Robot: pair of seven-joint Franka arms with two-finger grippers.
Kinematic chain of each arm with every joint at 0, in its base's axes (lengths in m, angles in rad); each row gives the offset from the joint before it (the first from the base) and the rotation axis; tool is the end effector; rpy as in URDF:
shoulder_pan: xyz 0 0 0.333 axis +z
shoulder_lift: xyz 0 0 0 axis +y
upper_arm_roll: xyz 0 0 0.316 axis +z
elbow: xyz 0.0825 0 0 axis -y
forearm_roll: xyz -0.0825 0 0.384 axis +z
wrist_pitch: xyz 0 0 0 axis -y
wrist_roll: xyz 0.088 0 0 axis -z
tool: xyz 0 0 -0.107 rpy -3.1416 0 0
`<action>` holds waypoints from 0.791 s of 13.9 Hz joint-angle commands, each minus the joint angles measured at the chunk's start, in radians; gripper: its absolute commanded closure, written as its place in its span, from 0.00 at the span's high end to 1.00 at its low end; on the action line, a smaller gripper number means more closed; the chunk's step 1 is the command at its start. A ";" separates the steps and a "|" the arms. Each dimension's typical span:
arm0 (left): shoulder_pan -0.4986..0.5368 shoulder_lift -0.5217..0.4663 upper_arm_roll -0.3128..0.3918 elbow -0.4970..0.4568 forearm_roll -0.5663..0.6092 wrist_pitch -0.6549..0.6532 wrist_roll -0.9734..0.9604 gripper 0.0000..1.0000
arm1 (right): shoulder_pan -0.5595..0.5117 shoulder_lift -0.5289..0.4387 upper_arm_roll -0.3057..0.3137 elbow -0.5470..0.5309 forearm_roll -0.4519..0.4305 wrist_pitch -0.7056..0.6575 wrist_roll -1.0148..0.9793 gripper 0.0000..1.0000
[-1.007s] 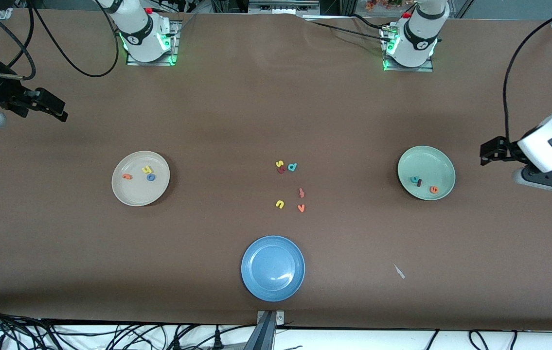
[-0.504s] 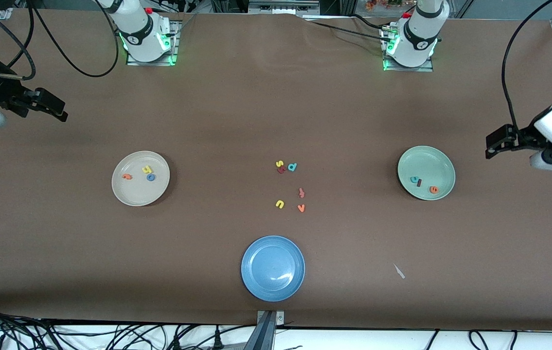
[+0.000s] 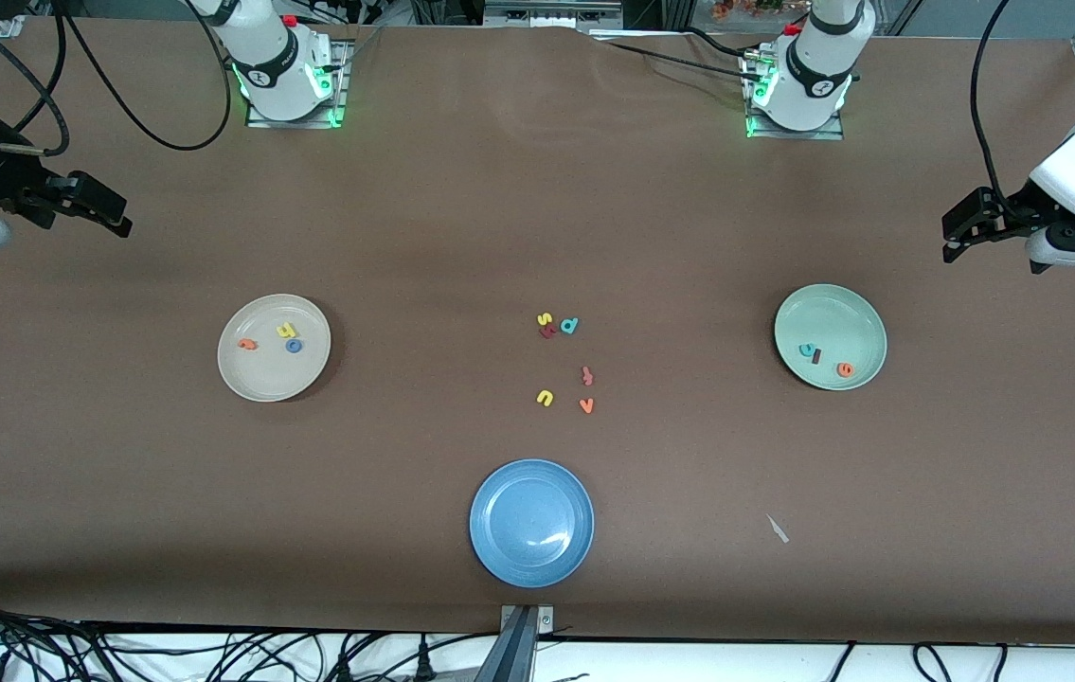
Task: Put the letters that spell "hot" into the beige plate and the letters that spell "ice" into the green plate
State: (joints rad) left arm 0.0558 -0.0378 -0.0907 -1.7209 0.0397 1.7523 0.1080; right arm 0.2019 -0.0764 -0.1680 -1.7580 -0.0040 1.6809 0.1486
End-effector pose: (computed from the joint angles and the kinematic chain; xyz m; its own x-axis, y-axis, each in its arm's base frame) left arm 0.5563 -0.0167 0.5902 0.9867 -0.1495 0.0638 -0.1465 -0.9880 -0.0500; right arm 0.5369 0.0148 0.5862 0.9935 -0.1135 -0.0030 -0.1135 -0.9935 -0.0084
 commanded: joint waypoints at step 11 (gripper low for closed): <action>-0.027 0.038 -0.003 0.067 -0.021 -0.125 0.082 1.00 | -0.001 -0.003 -0.002 0.006 -0.007 -0.012 -0.055 1.00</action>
State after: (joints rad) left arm 0.0282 -0.0092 -0.0985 -1.6814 0.0397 1.6529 0.1642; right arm 0.2017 -0.0763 -0.1681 -1.7580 -0.0040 1.6809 0.1347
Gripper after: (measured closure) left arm 0.000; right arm 0.000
